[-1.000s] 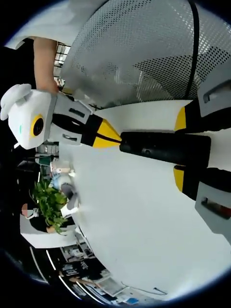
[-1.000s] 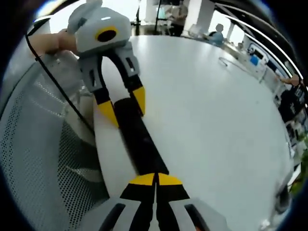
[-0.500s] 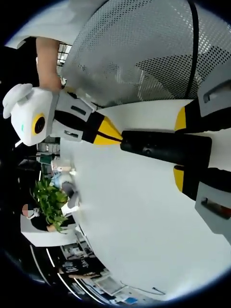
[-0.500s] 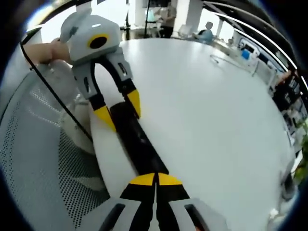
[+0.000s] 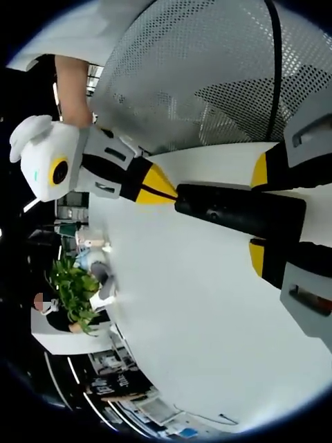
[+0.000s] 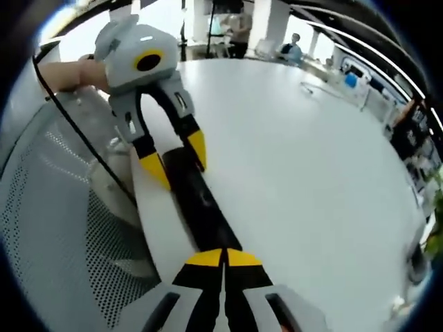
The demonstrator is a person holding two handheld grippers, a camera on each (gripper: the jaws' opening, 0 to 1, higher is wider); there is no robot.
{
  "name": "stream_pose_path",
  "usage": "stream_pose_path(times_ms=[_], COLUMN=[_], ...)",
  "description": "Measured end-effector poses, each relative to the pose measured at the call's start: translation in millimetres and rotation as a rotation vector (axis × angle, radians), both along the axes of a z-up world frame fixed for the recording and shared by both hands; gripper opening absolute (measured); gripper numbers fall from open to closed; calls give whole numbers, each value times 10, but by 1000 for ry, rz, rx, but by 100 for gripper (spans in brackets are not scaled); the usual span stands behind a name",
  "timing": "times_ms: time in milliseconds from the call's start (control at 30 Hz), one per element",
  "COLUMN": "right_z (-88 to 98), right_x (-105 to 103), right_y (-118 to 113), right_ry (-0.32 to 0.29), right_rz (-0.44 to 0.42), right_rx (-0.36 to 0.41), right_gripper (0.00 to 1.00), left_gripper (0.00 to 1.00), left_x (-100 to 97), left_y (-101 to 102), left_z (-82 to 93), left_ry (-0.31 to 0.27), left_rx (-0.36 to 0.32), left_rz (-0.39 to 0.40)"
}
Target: Press the specified remote control buttons in sequence, fully releasing each button before pressing the next.
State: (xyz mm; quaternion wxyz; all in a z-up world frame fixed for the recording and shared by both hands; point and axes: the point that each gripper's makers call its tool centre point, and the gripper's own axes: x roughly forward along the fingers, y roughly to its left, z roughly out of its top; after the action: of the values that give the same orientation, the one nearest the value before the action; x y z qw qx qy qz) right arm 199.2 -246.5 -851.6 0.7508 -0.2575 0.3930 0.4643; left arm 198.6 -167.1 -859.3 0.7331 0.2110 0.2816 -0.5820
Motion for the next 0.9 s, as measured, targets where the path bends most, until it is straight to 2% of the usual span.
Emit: stream_pose_path(times_ms=[100, 200, 400, 533, 800, 900], right_z=[10, 10, 10, 16, 69, 56], right_x=[7, -1, 8, 2, 4, 28], right_y=[0, -9, 9, 9, 68, 65], right_ry=[6, -1, 0, 13, 9, 1], right_rz=[-63, -84, -40, -48, 17, 42], right_rx=[71, 92, 58, 66, 59, 35], right_gripper=[0, 0, 0, 0, 0, 0], left_gripper=[27, 27, 27, 27, 27, 27], left_x=[1, -2, -3, -5, -11, -11], left_y=[-1, -1, -3, 1, 5, 4], left_z=[0, 3, 4, 6, 0, -1], left_ry=[-1, -3, -3, -4, -4, -5], left_rx=[-2, -2, 3, 4, 3, 1], left_rz=[-1, -3, 1, 3, -1, 1])
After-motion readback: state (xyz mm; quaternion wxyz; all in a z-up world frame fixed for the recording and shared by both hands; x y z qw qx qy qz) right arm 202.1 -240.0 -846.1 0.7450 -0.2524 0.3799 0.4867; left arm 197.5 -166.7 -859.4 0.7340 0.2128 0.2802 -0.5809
